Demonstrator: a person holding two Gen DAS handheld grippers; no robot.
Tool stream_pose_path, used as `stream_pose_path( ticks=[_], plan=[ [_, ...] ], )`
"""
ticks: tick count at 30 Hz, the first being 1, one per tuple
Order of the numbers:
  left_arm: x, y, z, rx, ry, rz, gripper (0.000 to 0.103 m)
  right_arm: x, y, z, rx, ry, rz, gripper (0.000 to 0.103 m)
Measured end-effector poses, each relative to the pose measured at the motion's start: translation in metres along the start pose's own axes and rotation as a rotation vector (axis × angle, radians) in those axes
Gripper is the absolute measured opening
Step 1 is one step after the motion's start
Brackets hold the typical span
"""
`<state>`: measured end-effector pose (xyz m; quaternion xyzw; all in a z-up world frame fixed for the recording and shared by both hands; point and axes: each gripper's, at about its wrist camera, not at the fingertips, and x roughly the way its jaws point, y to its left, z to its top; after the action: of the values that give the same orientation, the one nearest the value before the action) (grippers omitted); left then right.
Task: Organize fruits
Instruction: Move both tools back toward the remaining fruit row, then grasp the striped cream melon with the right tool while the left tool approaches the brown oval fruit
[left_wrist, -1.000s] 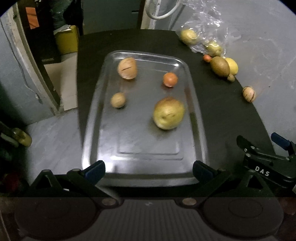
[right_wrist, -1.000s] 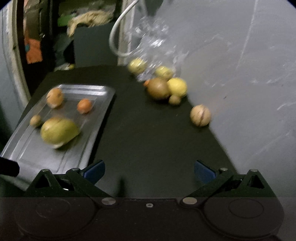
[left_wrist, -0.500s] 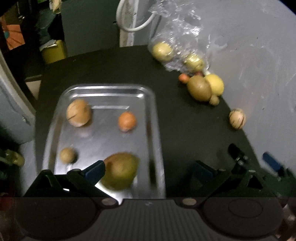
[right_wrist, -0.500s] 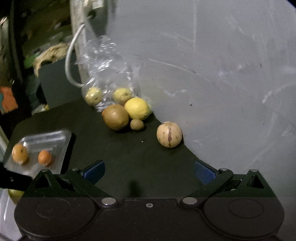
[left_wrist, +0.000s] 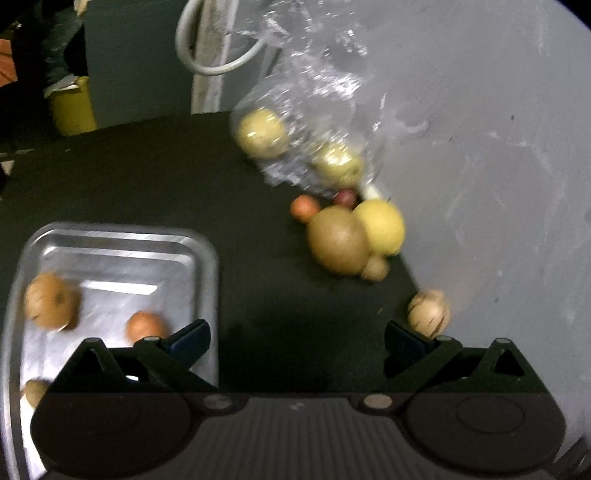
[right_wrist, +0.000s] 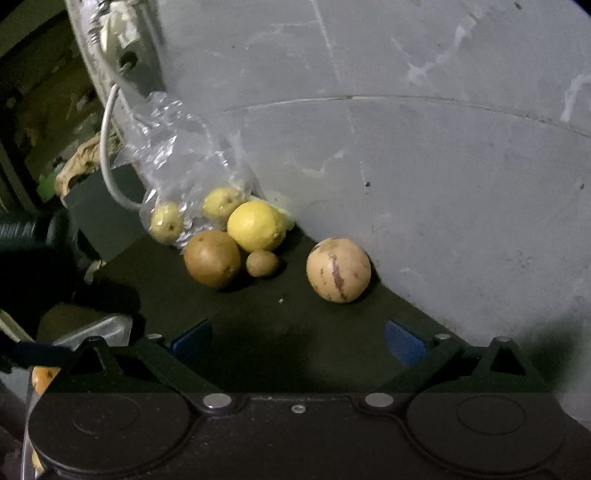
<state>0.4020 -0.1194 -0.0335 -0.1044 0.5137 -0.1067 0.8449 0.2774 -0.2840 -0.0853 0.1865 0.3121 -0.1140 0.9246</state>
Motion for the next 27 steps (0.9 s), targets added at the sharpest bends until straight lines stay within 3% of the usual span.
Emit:
stream_pose_path(
  ticks=[5, 10, 19, 27],
  plan=[
    [0.026, -0.016, 0.020, 0.041, -0.004, -0.058, 0.102, 0.010, -0.003, 0.005, 0.067, -0.032, -0.026, 0.095],
    [0.044, -0.029, 0.034, 0.096, -0.018, -0.063, 0.102, 0.020, -0.008, 0.009, 0.110, -0.054, -0.066, 0.091],
    [0.077, -0.020, 0.051, -0.032, 0.024, 0.007, 0.098, 0.037, -0.014, 0.011, 0.154, -0.048, -0.086, 0.084],
    [0.093, -0.013, 0.052, -0.108, 0.047, -0.057, 0.089, 0.041, -0.011, 0.014, 0.158, -0.052, -0.099, 0.080]
  ],
)
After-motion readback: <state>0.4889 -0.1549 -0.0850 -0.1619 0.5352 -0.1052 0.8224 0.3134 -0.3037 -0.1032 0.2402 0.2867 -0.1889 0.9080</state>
